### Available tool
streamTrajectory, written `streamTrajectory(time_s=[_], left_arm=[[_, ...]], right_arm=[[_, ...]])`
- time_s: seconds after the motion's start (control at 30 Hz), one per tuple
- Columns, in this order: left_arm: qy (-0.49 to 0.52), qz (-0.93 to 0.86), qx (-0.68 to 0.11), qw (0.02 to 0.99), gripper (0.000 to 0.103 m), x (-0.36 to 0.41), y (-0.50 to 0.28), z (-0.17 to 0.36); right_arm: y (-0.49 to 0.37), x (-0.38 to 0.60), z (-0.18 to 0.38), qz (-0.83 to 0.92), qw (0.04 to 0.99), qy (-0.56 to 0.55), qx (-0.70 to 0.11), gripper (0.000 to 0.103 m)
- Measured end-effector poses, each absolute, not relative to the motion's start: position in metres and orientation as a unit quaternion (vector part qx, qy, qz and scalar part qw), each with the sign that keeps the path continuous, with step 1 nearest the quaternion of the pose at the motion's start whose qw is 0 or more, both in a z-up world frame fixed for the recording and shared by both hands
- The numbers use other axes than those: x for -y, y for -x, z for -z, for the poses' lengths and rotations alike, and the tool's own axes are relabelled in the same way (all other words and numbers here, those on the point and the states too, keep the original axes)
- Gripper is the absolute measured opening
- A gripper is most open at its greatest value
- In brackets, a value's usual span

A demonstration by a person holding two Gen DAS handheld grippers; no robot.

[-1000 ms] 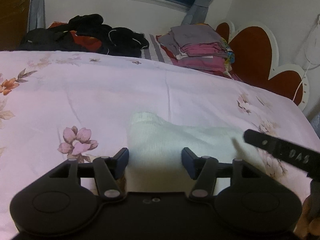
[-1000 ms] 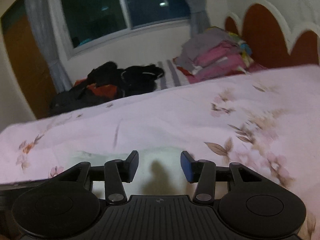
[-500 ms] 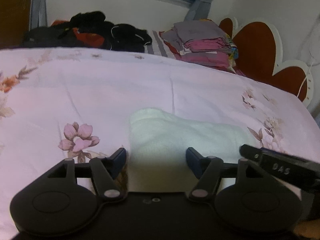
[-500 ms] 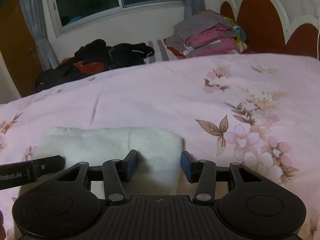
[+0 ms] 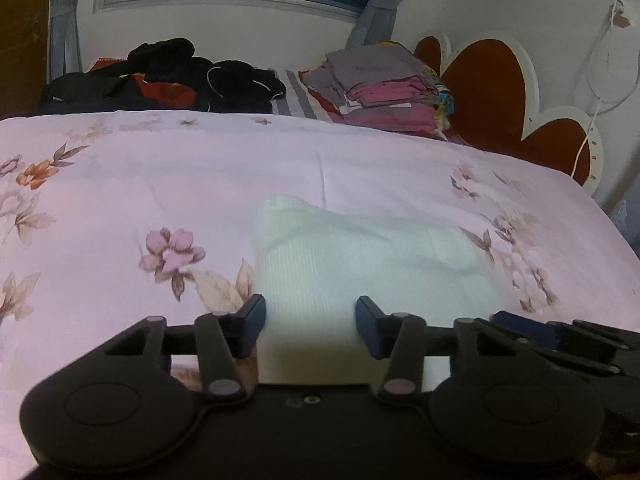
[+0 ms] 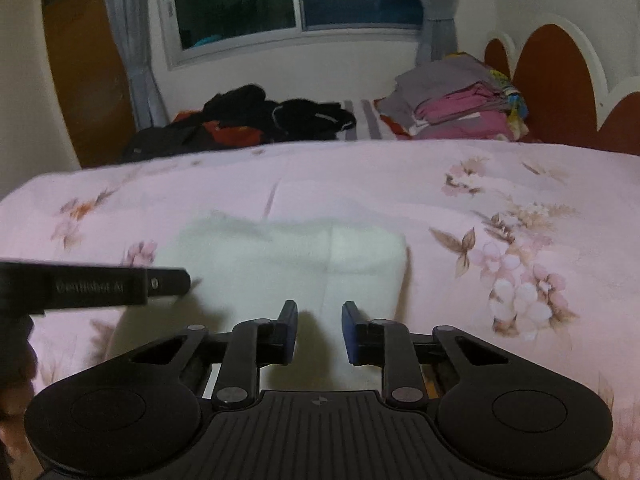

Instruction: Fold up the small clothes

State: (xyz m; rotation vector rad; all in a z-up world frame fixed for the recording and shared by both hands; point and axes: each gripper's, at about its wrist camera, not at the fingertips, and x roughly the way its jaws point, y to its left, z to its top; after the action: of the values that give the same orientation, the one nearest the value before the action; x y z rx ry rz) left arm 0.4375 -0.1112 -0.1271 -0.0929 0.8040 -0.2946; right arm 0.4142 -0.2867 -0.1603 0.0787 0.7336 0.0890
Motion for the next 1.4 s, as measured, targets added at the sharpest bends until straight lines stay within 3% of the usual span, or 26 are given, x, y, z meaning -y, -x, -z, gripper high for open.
streamTrajectory(time_s=[0.17,0.57,1.1,1.23,1.33,1.4], left_arm=[[0.034,0.143,-0.395,0.907,0.047,0.112,-0.422,0.136],[0.027,0.171,-0.424,0.889,0.043,0.096,-0.374,0.144],[0.019,0.182,-0.447,0.876,0.045,0.099,-0.341,0.152],[0.020,0.184,-0.451,0.873,0.049,0.097,-0.341,0.145],[0.034,0.189,-0.446,0.874,0.063,0.088,-0.340,0.138],[0.034,0.190,-0.438,0.878,0.063,0.085,-0.339,0.134]], right_arm=[[-0.410,0.297,0.178,-0.022,0.927,-0.029,-0.374,0.024],[-0.358,0.287,0.152,-0.053,0.924,-0.055,-0.374,0.024],[-0.299,0.285,0.181,0.010,0.907,-0.032,-0.421,0.024],[-0.299,0.282,0.179,0.025,0.904,-0.033,-0.426,0.024],[-0.293,0.282,0.180,0.035,0.904,-0.044,-0.425,0.024],[-0.290,0.284,0.181,0.043,0.903,-0.061,-0.422,0.024]])
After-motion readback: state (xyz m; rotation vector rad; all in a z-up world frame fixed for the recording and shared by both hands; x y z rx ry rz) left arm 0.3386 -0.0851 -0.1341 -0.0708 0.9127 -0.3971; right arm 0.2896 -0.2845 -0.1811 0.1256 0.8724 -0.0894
